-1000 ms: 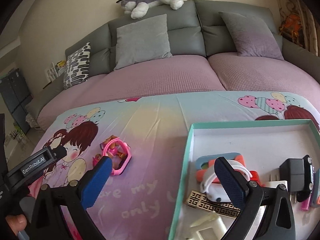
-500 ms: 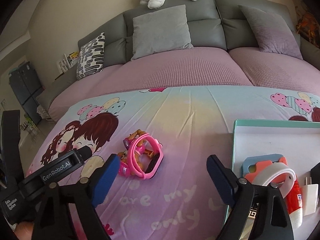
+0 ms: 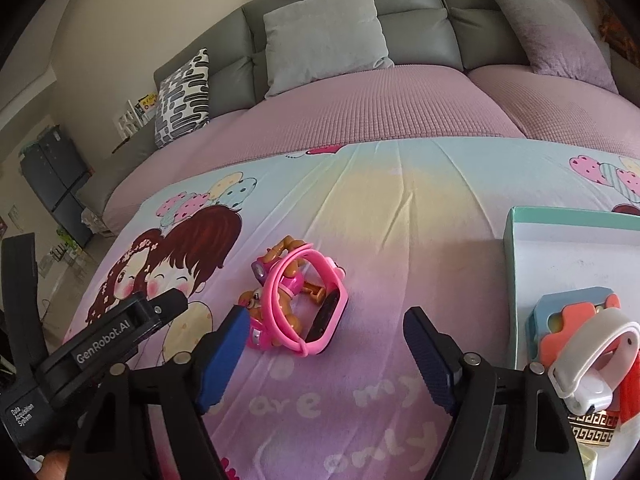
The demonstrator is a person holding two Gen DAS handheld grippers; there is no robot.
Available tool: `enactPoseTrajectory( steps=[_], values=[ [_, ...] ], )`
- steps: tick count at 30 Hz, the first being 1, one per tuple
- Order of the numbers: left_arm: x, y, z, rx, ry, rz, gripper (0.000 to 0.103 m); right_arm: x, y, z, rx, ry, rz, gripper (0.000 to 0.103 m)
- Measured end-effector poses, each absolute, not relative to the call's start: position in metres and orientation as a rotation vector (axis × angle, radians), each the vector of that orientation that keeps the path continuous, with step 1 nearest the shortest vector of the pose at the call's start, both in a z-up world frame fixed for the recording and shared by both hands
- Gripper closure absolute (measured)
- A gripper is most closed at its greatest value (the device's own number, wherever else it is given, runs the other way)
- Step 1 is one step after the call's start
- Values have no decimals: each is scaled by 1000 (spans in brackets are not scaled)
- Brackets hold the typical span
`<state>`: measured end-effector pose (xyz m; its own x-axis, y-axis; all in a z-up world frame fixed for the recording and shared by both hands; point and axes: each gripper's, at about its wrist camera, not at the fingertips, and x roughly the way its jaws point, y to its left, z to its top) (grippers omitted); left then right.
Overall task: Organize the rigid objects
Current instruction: 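Move both grippers back toward the pink watch and toy figure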
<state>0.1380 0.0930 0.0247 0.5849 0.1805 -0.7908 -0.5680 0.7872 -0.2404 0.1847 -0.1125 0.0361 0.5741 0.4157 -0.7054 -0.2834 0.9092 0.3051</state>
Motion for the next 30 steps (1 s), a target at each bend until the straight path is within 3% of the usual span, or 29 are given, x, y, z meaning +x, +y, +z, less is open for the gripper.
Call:
enactPoseTrajectory(
  steps=[4, 21, 23, 25, 30],
  values=[
    [138, 95, 23, -509, 845, 466, 2, 185, -108, 37, 154, 867, 419, 32],
    [137, 97, 19, -532, 859, 445, 2, 189, -105, 25, 234, 898, 480, 33],
    [138, 97, 19, -534, 860, 443, 2, 190, -105, 25, 245, 898, 484, 35],
    [138, 97, 19, -540, 859, 441, 1, 190, -105, 25, 260, 896, 495, 45],
    [138, 97, 19, -543, 859, 437, 2, 193, -107, 19, 296, 920, 500, 45]
  ],
)
